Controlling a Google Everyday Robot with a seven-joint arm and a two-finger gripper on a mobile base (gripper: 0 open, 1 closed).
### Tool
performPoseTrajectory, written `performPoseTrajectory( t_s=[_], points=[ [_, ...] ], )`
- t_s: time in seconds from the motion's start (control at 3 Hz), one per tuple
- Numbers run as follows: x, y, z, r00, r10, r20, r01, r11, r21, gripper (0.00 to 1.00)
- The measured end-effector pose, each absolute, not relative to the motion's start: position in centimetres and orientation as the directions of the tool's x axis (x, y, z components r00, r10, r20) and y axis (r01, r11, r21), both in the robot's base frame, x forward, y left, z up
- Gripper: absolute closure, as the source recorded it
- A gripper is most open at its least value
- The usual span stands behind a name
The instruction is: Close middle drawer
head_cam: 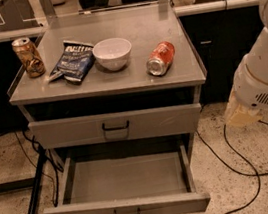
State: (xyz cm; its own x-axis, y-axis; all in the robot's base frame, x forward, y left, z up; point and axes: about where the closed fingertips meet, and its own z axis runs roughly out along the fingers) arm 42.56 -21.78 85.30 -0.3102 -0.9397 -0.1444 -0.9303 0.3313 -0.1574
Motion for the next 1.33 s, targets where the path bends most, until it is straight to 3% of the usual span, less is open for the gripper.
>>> performPoseTrajectory(
  t_s=[0.67,1.33],
  points=[
    [41.9,-21.8,84.6,-0.335,-0.931,-0.146,-0.924,0.355,-0.14,1.0],
    [37.0,-23.2,73.6,-0.482,-0.873,-0.074,-0.875,0.484,-0.013,1.0]
  ],
)
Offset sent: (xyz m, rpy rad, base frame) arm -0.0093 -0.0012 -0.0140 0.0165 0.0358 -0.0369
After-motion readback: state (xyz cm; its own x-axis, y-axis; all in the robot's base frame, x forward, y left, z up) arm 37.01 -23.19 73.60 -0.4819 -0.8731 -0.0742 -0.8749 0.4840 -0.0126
